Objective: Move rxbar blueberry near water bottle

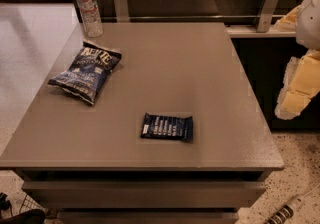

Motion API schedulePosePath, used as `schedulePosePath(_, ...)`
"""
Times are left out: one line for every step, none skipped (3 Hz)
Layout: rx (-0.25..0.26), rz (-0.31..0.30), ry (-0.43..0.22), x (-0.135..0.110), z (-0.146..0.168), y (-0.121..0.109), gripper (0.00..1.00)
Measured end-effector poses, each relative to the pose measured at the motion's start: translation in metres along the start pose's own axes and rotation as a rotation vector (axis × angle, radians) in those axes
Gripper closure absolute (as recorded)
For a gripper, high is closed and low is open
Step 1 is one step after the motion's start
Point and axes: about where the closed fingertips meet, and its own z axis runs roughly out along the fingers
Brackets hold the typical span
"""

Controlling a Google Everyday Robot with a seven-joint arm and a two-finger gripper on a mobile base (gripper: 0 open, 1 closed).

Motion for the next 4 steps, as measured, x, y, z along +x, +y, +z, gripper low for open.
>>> schedulePosePath(0.000,0.000,0.000,0.000,0.000,0.000,0.00)
schedulePosePath(-0.048,-0.009,-0.103,-0.011,0.015,0.000,0.00)
schedulePosePath(-0.112,-0.009,-0.233,-0.029,0.038,0.006,0.00)
schedulePosePath(-0.162,0.007,-0.359,-0.042,0.062,0.016,0.00)
